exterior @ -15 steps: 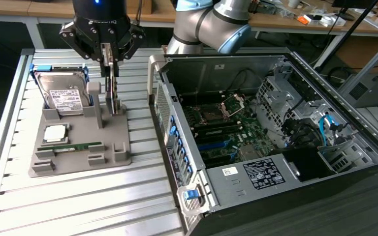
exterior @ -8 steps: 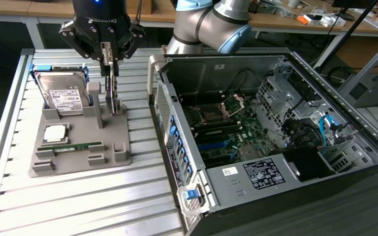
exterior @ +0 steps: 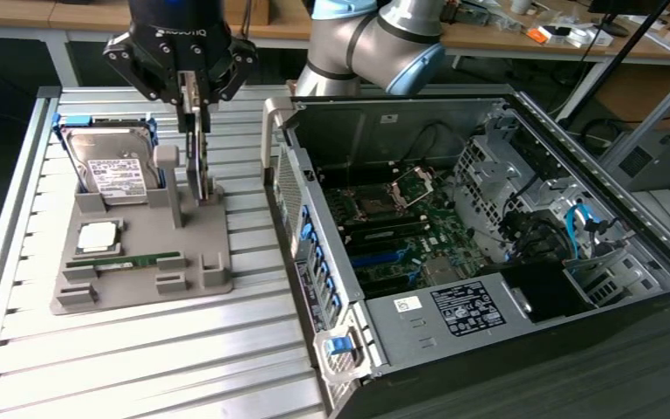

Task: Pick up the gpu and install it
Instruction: 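Pick up the gpu and move the gpu toward the slot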

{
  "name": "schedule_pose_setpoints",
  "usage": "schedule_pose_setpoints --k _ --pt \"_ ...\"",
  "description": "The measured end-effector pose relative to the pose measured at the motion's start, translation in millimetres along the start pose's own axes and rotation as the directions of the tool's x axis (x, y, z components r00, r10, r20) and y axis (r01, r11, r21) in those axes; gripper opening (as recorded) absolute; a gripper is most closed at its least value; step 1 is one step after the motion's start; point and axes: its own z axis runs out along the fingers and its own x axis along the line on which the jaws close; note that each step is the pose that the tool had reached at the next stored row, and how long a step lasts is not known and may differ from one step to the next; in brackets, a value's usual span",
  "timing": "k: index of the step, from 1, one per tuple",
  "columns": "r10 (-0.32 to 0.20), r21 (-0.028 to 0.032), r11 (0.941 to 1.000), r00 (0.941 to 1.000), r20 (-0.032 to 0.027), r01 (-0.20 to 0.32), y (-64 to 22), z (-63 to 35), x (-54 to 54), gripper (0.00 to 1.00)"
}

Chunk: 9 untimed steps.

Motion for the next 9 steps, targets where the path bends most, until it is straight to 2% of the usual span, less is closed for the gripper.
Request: schedule_pose_setpoints --k 9 --pt "0.000 0.0000 1.0000 1.0000 -0.0001 0.000 0.2 -3.9 -0.1 0.27"
